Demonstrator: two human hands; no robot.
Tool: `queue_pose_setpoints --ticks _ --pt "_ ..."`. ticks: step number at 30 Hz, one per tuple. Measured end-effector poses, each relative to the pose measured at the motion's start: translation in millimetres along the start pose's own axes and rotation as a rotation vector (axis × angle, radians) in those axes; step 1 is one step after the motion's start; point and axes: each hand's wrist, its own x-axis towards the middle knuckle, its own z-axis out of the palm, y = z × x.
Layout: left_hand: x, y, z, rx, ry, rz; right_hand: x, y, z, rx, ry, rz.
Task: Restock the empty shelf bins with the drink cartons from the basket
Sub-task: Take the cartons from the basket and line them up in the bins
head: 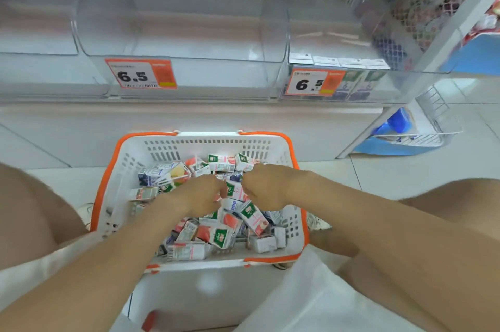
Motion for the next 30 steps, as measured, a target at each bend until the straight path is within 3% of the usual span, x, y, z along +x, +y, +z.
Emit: queue_pose_setpoints --ticks 5,13,19,24,27,30 --pt "6 -1 37 -0.043 -0.143 -0.095 43 15 49 -0.086 -0.093 0.053" --pt "8 -14 63 0.001 -0.011 -0.044 80 22 111 -0.271 -0.131 -0.089" --pt "3 -36 59 -0.233 0.09 -0.05 76 25 112 -0.492 -0.057 -0.084" --pt "-10 -47 26 -0.522 0.12 -0.144 71 16 80 -0.106 -0.103 -0.011" --pt "-26 -50 2 -0.666 0.119 -0.197 66 9 49 0.127 0.036 0.034" --pt "-50 -43 -31 -0.829 0.208 -0.143 51 -2 9 0.397 0.227 0.03"
